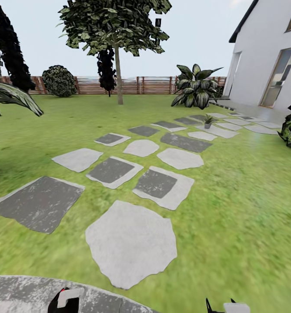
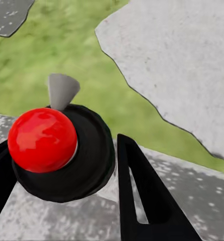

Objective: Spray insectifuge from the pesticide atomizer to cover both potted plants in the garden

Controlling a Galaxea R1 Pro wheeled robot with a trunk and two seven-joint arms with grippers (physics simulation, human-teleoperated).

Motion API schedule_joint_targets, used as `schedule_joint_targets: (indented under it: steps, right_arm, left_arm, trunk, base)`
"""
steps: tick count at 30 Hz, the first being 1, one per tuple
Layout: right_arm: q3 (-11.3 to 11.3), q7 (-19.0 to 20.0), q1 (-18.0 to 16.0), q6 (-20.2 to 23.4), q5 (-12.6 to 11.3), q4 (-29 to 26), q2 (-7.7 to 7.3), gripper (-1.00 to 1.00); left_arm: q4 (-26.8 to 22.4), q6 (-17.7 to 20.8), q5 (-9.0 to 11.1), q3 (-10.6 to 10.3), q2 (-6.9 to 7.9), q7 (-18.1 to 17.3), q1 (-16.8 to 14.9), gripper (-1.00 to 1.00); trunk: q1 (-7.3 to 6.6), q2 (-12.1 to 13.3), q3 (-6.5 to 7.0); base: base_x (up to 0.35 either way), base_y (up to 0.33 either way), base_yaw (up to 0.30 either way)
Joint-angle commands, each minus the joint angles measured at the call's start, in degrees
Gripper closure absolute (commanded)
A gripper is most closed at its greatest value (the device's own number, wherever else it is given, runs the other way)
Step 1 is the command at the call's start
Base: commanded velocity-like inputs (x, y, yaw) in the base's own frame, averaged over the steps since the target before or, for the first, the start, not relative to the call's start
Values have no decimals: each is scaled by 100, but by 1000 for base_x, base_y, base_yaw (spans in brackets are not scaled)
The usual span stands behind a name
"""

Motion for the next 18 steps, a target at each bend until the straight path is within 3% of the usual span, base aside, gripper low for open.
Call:
schedule_joint_targets:
  steps: [1,18]
  right_arm:
    - [0,-15,-3,-15,6,5,0,-100]
    - [16,-15,-3,-15,14,20,0,-100]
  left_arm:
    - [5,-19,-32,21,-2,10,-4,100]
    - [14,-19,-31,21,-2,10,-4,100]
  trunk:
    - [2,-2,-5]
    - [2,-2,-6]
  base:
    - [336,0,0]
    - [336,0,0]
